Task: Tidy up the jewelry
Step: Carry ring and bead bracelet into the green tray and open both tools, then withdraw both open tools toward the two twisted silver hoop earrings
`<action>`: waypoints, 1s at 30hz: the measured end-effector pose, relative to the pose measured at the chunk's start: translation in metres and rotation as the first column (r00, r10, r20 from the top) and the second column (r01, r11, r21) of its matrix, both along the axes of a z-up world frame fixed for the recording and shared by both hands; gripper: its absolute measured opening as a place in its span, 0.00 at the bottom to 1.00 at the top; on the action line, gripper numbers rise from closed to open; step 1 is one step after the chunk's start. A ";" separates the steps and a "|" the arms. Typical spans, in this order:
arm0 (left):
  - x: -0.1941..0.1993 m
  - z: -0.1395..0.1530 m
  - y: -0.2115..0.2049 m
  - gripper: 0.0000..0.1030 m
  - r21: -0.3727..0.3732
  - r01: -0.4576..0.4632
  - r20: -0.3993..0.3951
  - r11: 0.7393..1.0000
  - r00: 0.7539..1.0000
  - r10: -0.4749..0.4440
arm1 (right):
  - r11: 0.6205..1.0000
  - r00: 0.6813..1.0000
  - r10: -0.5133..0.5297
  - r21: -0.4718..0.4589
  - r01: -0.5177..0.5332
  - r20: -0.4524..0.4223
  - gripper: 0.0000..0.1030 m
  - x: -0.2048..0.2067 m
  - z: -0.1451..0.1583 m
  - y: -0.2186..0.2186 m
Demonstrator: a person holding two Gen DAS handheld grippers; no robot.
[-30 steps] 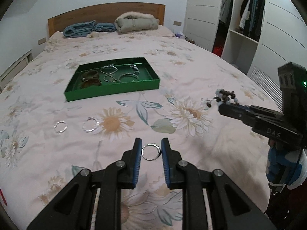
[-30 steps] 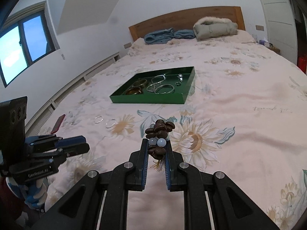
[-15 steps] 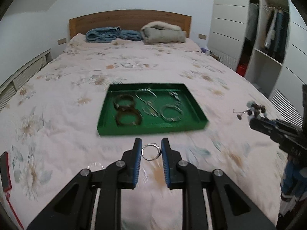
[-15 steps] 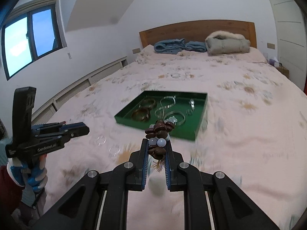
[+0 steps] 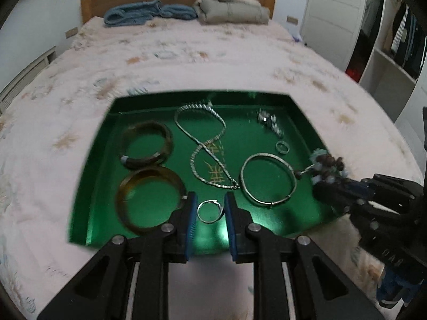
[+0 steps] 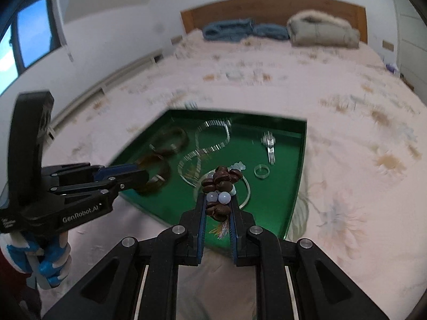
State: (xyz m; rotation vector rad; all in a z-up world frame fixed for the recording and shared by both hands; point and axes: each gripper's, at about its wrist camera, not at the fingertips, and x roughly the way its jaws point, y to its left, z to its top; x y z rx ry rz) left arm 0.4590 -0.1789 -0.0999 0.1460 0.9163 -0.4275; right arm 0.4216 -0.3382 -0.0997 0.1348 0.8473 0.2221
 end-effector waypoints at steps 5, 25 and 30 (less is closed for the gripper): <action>0.008 -0.022 -0.008 0.19 0.026 0.001 -0.015 1.000 1.000 0.000 | 1.000 0.998 0.004 -0.019 -0.005 -0.056 0.14 0.009 -0.028 -0.001; -0.009 0.040 0.013 0.27 -0.013 -0.033 0.036 0.999 0.999 0.033 | 0.996 0.999 -0.047 -0.075 0.047 0.001 0.38 -0.026 0.020 -0.009; -0.040 0.095 0.040 0.27 -0.071 -0.054 0.107 0.996 0.992 0.062 | 0.995 0.995 -0.065 -0.074 0.070 0.073 0.40 -0.071 0.064 -0.011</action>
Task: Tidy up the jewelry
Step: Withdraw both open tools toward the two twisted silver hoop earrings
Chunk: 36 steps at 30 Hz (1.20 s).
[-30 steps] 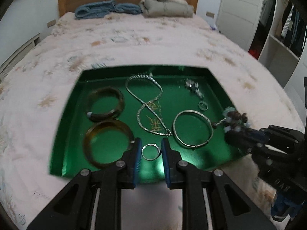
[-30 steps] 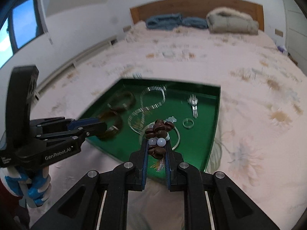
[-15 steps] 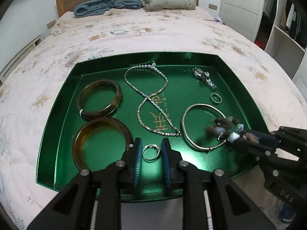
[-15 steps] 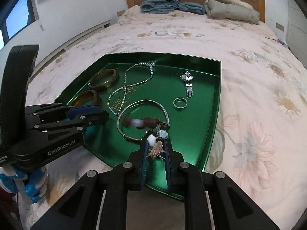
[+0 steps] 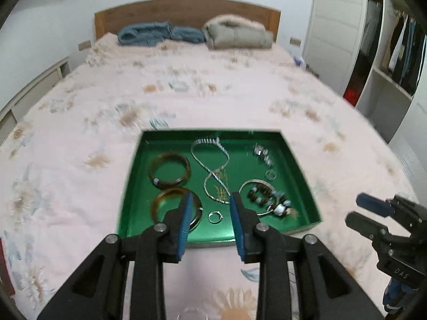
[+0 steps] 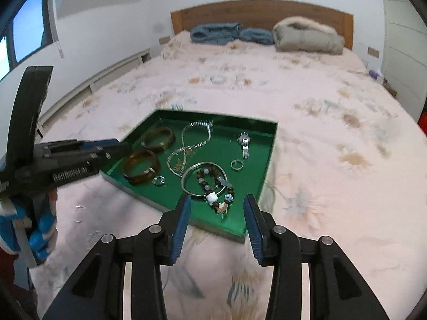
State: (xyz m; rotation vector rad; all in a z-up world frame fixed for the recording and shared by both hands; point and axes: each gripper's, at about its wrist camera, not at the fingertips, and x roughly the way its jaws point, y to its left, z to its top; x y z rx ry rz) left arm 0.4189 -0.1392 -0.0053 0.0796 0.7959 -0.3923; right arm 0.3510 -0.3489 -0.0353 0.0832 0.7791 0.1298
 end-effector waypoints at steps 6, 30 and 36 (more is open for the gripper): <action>-0.056 0.050 0.042 0.27 -0.005 -0.024 0.073 1.000 0.997 0.024 | 1.000 0.997 -0.007 0.009 0.006 0.073 0.41 -0.062 0.044 0.008; -0.246 0.085 0.211 0.27 -0.049 -0.164 0.168 0.985 0.971 0.170 | 0.998 0.973 0.007 0.065 -0.022 0.229 0.42 -0.260 0.108 0.089; -0.254 0.075 0.231 0.27 -0.053 -0.184 0.165 0.982 0.968 0.190 | 0.996 0.977 -0.020 0.085 0.002 0.214 0.42 -0.269 0.099 0.099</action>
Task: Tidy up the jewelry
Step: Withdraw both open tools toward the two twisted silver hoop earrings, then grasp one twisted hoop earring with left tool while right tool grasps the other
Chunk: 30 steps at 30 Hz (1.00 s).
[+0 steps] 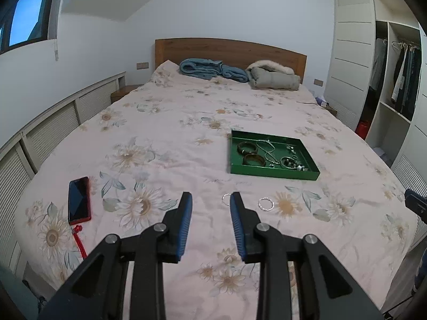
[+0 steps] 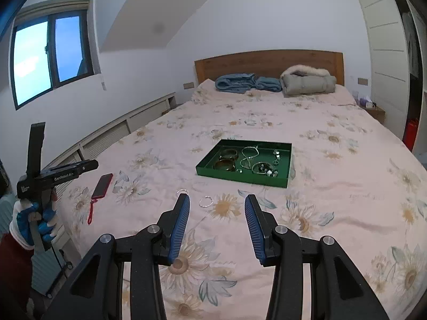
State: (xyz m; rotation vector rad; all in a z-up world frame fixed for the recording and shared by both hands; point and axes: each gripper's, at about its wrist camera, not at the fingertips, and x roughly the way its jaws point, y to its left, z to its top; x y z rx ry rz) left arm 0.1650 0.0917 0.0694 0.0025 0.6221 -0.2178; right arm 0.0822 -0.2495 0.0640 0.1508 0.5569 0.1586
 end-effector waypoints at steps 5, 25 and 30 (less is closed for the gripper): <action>0.007 -0.012 0.004 0.27 0.015 0.001 -0.001 1.000 1.000 -0.001 | 1.000 0.999 -0.022 0.005 0.023 -0.023 0.42 0.005 -0.010 0.006; 0.134 -0.137 -0.032 0.27 -0.015 0.070 -0.231 0.997 0.970 -0.072 | 0.999 0.969 0.039 0.021 -0.035 -0.242 0.42 0.132 -0.112 0.020; 0.168 -0.166 -0.050 0.27 -0.020 0.091 -0.276 0.996 0.957 -0.093 | 0.996 0.953 0.087 0.024 -0.084 -0.291 0.42 0.173 -0.141 0.032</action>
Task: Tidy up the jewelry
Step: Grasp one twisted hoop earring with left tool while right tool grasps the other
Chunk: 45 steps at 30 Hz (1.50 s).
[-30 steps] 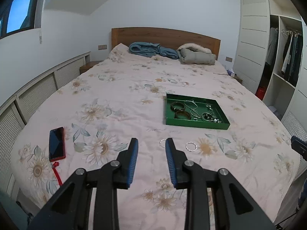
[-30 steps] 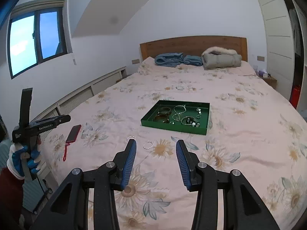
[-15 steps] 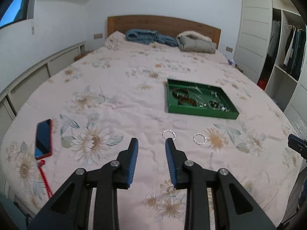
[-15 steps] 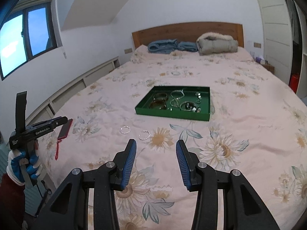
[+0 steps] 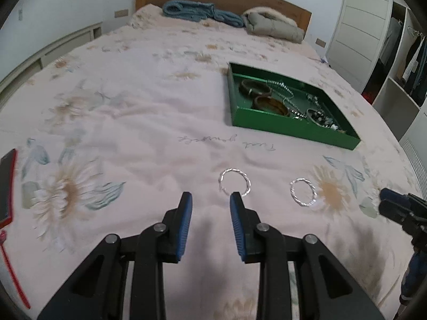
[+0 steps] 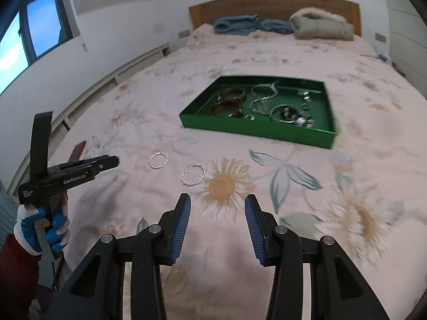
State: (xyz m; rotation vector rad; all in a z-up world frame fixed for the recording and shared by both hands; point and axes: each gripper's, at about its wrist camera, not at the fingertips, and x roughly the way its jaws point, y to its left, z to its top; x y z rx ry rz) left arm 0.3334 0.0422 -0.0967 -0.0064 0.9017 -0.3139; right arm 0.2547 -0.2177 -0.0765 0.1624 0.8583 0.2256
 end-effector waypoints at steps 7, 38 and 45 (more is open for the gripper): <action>0.036 -0.027 -0.016 0.27 0.008 0.018 -0.042 1.000 0.999 -0.018 | 0.997 0.995 0.078 0.006 -0.078 -0.059 0.40 0.051 -0.034 0.021; 0.019 -0.035 -0.040 0.04 0.134 0.074 0.040 0.988 0.996 -0.080 | 0.968 0.982 0.181 -0.165 -0.187 -0.050 0.06 0.092 -0.057 0.060; -0.012 -0.001 -0.034 0.04 0.118 0.055 0.090 0.992 0.994 -0.065 | 0.980 0.990 0.144 -0.141 -0.142 0.002 0.06 0.050 -0.029 0.043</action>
